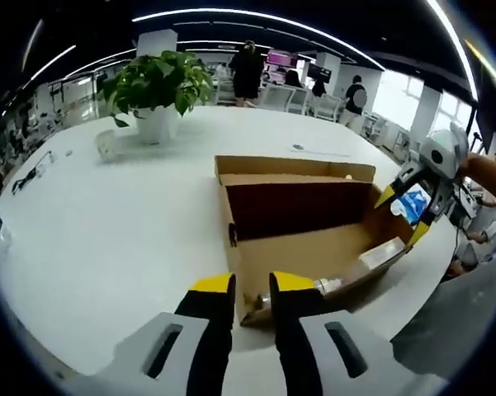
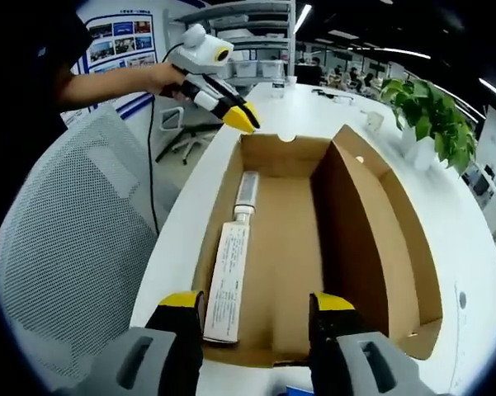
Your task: Operate the shoe box by opening the lid, removing the specified soft item, and placing it in the target area until the item is outside and the box remains undamaged.
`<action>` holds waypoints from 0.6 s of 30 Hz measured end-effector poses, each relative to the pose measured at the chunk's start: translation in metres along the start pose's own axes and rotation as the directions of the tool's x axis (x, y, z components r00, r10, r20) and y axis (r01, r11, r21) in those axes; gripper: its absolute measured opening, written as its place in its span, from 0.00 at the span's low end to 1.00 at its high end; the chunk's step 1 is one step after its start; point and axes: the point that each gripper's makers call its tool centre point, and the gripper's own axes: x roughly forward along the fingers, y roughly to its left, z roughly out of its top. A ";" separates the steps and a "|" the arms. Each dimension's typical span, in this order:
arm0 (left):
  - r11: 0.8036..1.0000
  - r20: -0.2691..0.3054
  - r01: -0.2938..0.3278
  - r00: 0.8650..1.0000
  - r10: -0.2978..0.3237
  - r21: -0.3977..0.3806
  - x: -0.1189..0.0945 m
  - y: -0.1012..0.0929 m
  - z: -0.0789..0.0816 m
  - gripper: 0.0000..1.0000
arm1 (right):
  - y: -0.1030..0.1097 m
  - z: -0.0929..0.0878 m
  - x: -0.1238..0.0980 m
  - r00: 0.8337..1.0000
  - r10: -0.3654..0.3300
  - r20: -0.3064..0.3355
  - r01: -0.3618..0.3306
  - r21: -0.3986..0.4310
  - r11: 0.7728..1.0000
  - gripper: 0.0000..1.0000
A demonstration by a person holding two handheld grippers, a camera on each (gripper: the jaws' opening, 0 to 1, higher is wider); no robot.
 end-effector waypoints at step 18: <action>0.999 -0.042 -0.004 0.999 0.002 -0.033 0.006 0.004 -0.019 0.05 | -0.011 -0.008 0.001 0.998 -0.037 -0.057 0.034 -0.058 0.998 0.41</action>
